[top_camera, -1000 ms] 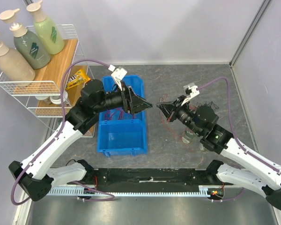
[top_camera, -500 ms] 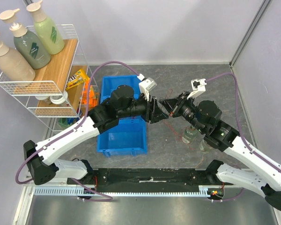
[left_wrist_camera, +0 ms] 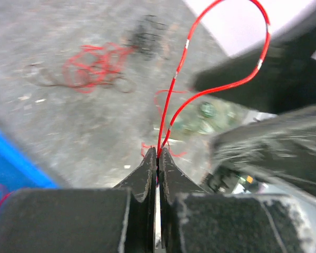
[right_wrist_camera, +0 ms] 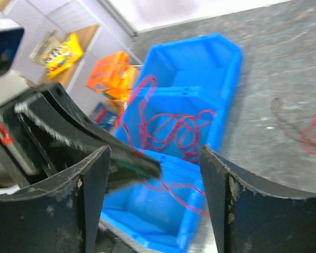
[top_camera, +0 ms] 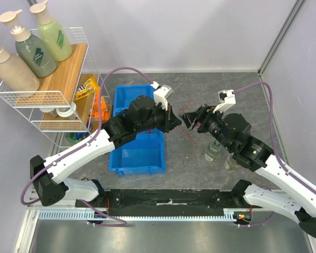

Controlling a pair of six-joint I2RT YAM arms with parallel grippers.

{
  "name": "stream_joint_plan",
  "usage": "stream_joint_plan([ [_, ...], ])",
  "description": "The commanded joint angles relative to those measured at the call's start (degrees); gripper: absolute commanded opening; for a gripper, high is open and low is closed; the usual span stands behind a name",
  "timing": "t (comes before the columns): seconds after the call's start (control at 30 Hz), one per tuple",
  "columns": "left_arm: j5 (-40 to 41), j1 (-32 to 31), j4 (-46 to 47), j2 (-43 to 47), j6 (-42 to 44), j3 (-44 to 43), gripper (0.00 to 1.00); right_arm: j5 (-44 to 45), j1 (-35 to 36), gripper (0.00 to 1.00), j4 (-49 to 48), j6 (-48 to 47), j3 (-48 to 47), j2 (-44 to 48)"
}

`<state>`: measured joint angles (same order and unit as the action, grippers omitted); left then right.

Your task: Untangle the cables

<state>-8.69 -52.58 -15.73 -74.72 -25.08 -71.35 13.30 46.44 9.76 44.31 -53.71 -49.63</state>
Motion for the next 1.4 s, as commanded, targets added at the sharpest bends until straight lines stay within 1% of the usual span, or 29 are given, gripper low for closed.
stream_joint_plan([
  [0.0, 18.68, 5.44, -5.62, 0.45, 1.54, -2.39, 0.02, 8.83, -0.03, 0.81, 9.12, -6.77, -4.47, 3.56],
  [0.07, 19.94, 12.03, -5.64, 1.06, -1.36, -0.55, 0.02, 12.52, -0.03, 0.84, 11.67, -8.97, -4.47, 5.5],
  [0.13, 20.28, 16.87, -2.32, 2.9, -2.69, 2.69, 0.02, 16.12, -0.03, 0.87, 14.13, -10.21, -4.56, 7.43],
  [0.2, 24.05, 18.47, -0.1, 4.14, -2.08, 4.81, 0.02, 18.68, -0.03, 0.88, 15.9, -11.44, -4.56, 9.01],
  [0.27, 26.69, 18.56, -0.7, 3.71, -0.94, 4.82, 0.02, 20.97, -0.03, 0.89, 17.3, -12.06, -4.91, 10.42],
  [0.37, 27.32, 18.65, -4.31, 2.56, -1.02, 4.73, 0.02, 23.43, 0.06, 0.91, 18.63, -13.2, -5.44, 12.18],
  [0.47, 28.55, 18.65, -5.8, 3.35, -1.55, 7.53, 0.02, 25.54, -0.03, 0.91, 18.8, -13.82, -5.26, 13.41],
  [0.67, 33.56, 18.65, -7.12, 6.95, -1.81, 14.22, 0.02, 25.55, -0.03, 0.91, 18.72, -14.26, -4.82, 12.28],
  [0.8, 33.03, 18.65, -6.52, 10.37, -4.18, 19.21, 0.02, 24.76, -0.03, 0.91, 18.81, -13.82, -4.91, 10.26],
  [0.87, 33.12, 18.65, -6.68, 10.12, -4.45, 20.46, 0.02, 24.67, -0.03, 0.91, 18.72, -13.64, -4.91, 9.55],
  [1.1, 31.1, 18.74, -10.2, 5.11, -6.65, 18.71, 0.02, 22.65, -0.03, 0.91, 18.02, -13.55, -4.73, 7.27],
  [1.17, 31.1, 18.65, -10.64, 5.11, -7.26, 17.57, 0.34, 21.6, -0.03, 0.91, 18.19, -14.69, -4.99, 5.17],
  [1.2, 31.01, 18.74, -10.82, 5.46, -7.61, 16.95, 0.52, 21.33, -0.03, 0.91, 18.54, -15.3, -5.43, 3.59],
  [1.23, 30.93, 18.65, -11.34, 6.07, -7.96, 16.25, 0.74, 21.33, -0.03, 0.91, 19.24, -15.92, -6.31, 1.74],
  [1.27, 30.58, 18.74, -11.78, 6.77, -8.05, 15.81, 0.89, 21.68, 0.06, 0.92, 20.11, -16.8, -7.36, -0.28],
  [1.3, 30.14, 18.65, -11.87, 7.82, -7.97, 15.46, 0.91, 22.29, -0.11, 0.92, 20.99, -17.5, -8.76, -2.91],
  [1.37, 28.91, 18.65, -11.78, 10.02, -7.53, 14.93, 0.92, 21.16, -1.69, 0.92, 22.75, -20.57, -11.58, -8.52],
])
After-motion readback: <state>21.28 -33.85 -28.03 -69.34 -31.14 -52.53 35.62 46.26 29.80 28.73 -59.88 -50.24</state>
